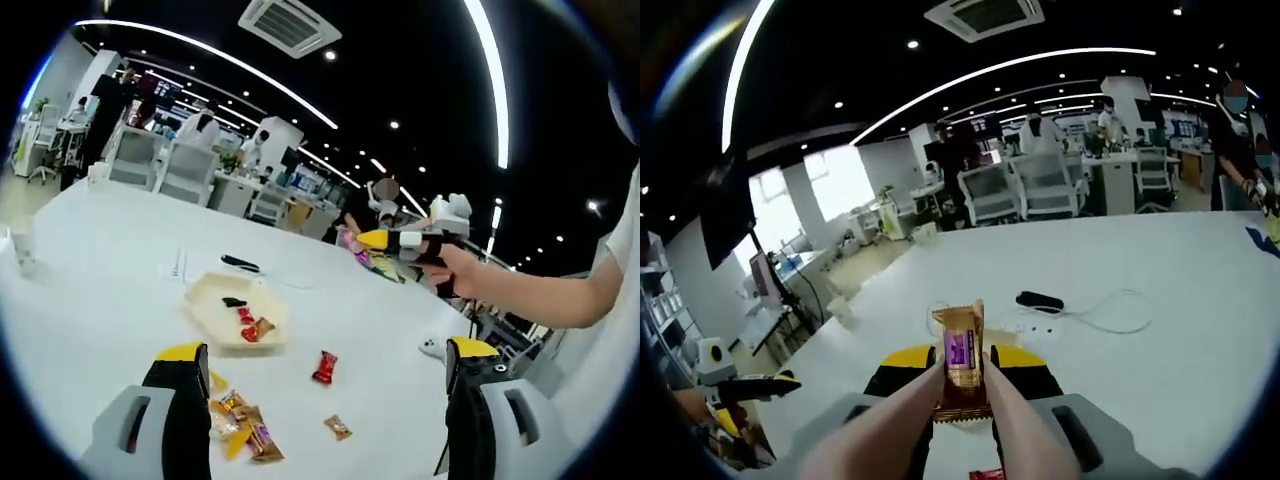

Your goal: Place the target food into the container with the food tongs after gripping and lifting it, then release it inside without dropping or visibly crushing the food.

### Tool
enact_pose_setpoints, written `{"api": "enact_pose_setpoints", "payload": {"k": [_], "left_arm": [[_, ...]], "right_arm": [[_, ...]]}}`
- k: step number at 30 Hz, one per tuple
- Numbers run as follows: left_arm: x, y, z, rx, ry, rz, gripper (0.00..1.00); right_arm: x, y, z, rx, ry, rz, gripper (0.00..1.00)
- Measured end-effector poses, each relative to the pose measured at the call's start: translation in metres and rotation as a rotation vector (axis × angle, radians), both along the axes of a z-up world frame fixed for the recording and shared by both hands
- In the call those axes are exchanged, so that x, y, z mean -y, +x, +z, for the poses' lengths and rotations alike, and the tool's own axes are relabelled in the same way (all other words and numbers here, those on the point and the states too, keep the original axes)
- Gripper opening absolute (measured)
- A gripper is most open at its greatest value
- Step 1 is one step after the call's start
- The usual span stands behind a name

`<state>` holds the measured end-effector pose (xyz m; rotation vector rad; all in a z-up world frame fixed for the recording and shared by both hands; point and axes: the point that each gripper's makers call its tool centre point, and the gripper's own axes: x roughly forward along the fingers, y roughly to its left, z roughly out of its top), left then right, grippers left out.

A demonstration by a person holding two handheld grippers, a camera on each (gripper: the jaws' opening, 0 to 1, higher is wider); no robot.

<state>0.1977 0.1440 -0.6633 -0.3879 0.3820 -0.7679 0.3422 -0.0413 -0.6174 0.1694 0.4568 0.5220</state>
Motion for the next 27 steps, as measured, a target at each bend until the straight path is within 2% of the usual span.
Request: {"api": "enact_pose_setpoints", "payload": {"k": [4,7,15,20,23,27], "left_arm": [[-0.001,0.004,0.004,0.018,0.038,-0.013,0.99],[-0.004,0.006,0.011,0.028,0.023,0.001,0.99],[-0.002,0.001,0.009,0.024,0.031,0.004,0.99],[0.004,-0.004,0.008,0.043,0.038,-0.023,0.99],[0.004,-0.001,0.014,0.082,0.032,-0.016,0.99],[0.007,0.007,0.035,0.202,-0.035,0.023,0.99]], "right_arm": [[-0.005,0.004,0.004,0.002,-0.024,0.034,0.21],[-0.008,0.009,0.006,0.003,-0.024,0.044,0.21],[-0.013,0.017,0.01,0.008,-0.005,0.05,0.21],[-0.015,0.022,0.012,0.015,0.0,0.055,0.21],[-0.017,0.026,0.011,0.014,0.002,0.06,0.21],[-0.019,0.03,0.01,0.014,0.002,0.065,0.21]]}}
